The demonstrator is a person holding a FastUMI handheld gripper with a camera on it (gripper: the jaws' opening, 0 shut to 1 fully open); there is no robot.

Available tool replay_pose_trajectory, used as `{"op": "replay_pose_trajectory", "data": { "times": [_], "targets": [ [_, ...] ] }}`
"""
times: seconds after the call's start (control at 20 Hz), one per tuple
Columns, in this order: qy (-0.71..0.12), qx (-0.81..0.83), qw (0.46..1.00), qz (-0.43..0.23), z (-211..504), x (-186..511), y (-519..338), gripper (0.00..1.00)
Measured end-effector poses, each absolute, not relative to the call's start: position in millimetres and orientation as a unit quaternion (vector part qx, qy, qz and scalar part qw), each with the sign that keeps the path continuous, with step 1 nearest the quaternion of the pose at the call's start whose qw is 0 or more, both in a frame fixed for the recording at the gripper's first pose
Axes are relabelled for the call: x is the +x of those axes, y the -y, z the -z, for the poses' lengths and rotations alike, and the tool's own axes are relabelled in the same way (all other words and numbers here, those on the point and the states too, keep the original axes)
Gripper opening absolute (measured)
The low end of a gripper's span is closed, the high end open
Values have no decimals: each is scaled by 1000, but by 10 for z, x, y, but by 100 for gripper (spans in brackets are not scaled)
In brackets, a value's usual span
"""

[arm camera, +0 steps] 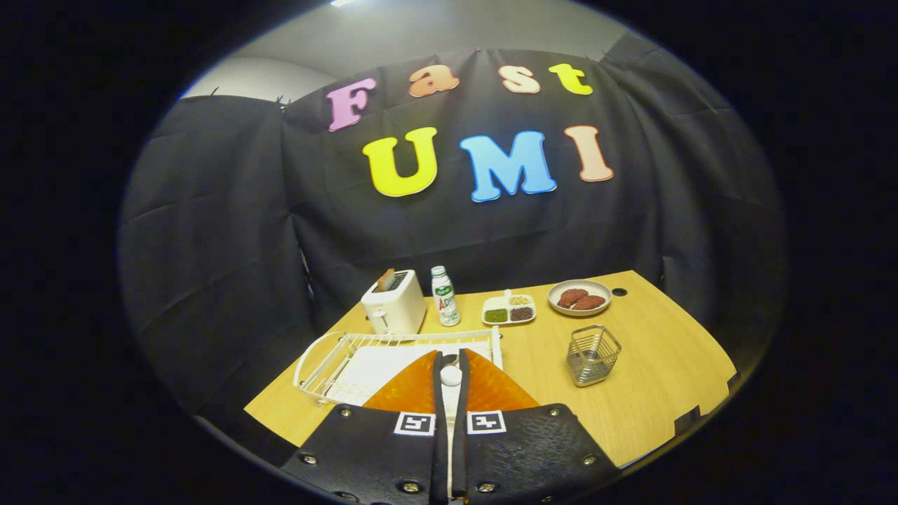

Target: Take the plate from the dish rack, then take the spoon from the basket and place it into the plate.

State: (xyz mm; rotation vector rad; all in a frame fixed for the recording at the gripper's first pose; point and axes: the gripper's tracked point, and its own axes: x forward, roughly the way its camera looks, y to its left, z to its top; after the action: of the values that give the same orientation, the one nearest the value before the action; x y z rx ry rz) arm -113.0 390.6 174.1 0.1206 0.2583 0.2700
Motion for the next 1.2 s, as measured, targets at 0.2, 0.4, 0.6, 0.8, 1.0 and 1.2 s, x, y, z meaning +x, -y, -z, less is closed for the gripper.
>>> {"op": "replay_pose_trajectory", "data": {
  "times": [0.2, 0.4, 0.6, 0.8, 1.0, 1.2],
  "targets": [
    [-143, 49, 972, -178, -1559, -1366, -4235, 2],
    [-155, 35, 963, -216, -1364, -1524, -4404, 2],
    [-173, 32, 955, -239, -1138, -1615, -4434, 2],
    [-192, 33, 948, -253, -924, -1673, -4448, 2],
    [-218, 32, 937, -271, -696, -1715, -4511, 2],
    [-236, 18, 931, -278, -529, -1769, -4456, 2]
  ]
}}
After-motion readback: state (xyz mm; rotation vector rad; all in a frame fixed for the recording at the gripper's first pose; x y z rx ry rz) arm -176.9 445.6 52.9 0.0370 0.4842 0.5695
